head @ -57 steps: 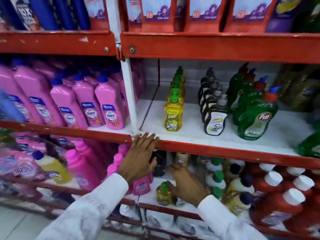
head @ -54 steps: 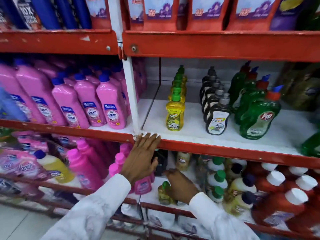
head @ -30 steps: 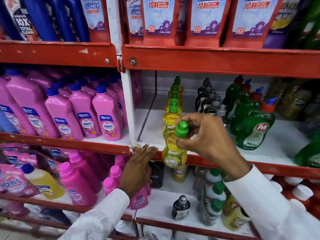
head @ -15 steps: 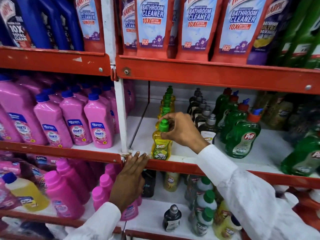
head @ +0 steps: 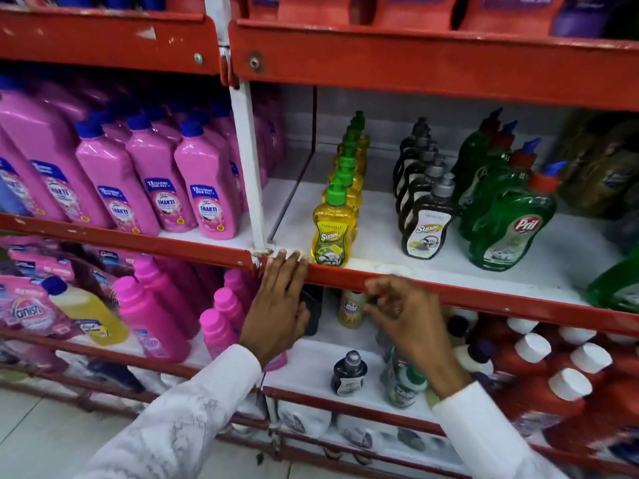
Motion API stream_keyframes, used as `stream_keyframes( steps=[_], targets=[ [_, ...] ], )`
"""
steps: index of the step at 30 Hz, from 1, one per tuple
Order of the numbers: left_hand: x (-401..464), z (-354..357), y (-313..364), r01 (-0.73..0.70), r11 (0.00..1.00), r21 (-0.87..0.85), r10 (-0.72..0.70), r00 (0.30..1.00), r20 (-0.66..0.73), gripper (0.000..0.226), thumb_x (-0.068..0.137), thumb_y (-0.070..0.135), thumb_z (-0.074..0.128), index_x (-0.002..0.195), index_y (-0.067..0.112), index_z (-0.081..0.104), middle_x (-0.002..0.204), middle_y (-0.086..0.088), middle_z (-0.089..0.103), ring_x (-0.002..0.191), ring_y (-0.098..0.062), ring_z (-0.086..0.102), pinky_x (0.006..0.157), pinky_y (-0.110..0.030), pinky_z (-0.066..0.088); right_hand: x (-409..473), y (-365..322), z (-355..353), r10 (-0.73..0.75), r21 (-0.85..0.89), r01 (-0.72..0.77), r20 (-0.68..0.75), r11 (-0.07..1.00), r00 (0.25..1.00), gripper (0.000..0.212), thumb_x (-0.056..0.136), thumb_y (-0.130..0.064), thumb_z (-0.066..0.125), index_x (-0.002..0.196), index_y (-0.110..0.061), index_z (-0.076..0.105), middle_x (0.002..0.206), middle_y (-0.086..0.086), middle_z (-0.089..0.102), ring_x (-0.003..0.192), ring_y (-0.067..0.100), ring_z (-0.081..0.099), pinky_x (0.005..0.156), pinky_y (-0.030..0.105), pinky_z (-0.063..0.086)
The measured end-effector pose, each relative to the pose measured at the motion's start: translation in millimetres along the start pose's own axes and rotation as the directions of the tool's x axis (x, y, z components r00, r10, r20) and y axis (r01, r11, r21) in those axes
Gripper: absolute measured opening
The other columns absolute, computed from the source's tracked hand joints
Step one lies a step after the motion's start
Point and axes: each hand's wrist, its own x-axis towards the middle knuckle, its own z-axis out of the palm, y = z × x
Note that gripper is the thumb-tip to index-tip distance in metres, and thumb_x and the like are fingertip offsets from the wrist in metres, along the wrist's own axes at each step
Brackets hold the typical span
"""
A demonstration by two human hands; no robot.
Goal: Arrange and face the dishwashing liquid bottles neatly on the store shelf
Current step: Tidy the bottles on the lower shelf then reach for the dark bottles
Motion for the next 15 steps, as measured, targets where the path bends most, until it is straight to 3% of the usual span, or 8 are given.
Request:
stream_keyframes(
  steps=[2, 6, 10, 15],
  targets=[
    [-0.5, -0.2, 3.4, 0.01, 1.0, -0.008, -0.01, 1.0, -0.002, 0.082, 0.076, 0.016, 0.064, 0.149, 0.004, 0.027, 0.152, -0.02, 0.034, 0.146, -0.038, 0.021, 0.12, -0.055, 0.022, -23.0, 35.7, 25.3, 0.086, -0.124, -0.065, 0.173, 0.99, 0.981, 0.031, 0.077, -0.009, 0.078, 0.104, -0.021, 0.071, 0.092, -0.007, 0.071, 0.072, 0.0, 0.062, 0.067, 0.011, 0.051],
    [-1.9, -2.3, 8.5, 0.036, 0.999, 0.006, -0.036, 0.999, 0.012, 0.081, 0.079, 0.017, 0.064, 0.149, 0.004, 0.025, 0.153, -0.021, 0.032, 0.147, -0.038, 0.018, 0.121, -0.054, 0.021, -38.6, 87.4, 70.0, 0.219, -0.238, -0.139, 0.353, 0.961, 0.909, 0.044, 0.077, -0.014, 0.072, 0.121, -0.015, 0.065, 0.122, 0.006, 0.069, 0.109, 0.022, 0.065, 0.094, 0.031, 0.053],
    [-2.4, -4.1, 11.3, 0.048, 0.999, 0.024, -0.049, 0.998, 0.028, 0.081, 0.082, 0.018, 0.063, 0.151, 0.005, 0.022, 0.155, -0.021, 0.029, 0.147, -0.037, 0.016, 0.121, -0.054, 0.021, -37.7, 99.0, 93.7, 0.241, -0.257, -0.148, 0.385, 0.955, 0.891, 0.045, 0.068, -0.012, 0.07, 0.112, -0.017, 0.07, 0.113, 0.007, 0.074, 0.102, 0.023, 0.069, 0.089, 0.034, 0.055],
    [-2.8, -7.5, 15.4, 0.074, 0.996, 0.041, -0.076, 0.996, 0.043, 0.08, 0.083, 0.022, 0.06, 0.151, 0.005, 0.022, 0.155, -0.02, 0.029, 0.147, -0.037, 0.016, 0.121, -0.055, 0.02, -35.8, 97.5, 95.7, 0.273, -0.19, -0.219, 0.337, 0.957, 0.901, 0.024, 0.062, -0.009, 0.07, 0.085, -0.014, 0.076, 0.087, 0.004, 0.078, 0.078, 0.017, 0.07, 0.071, 0.026, 0.054]
  ],
)
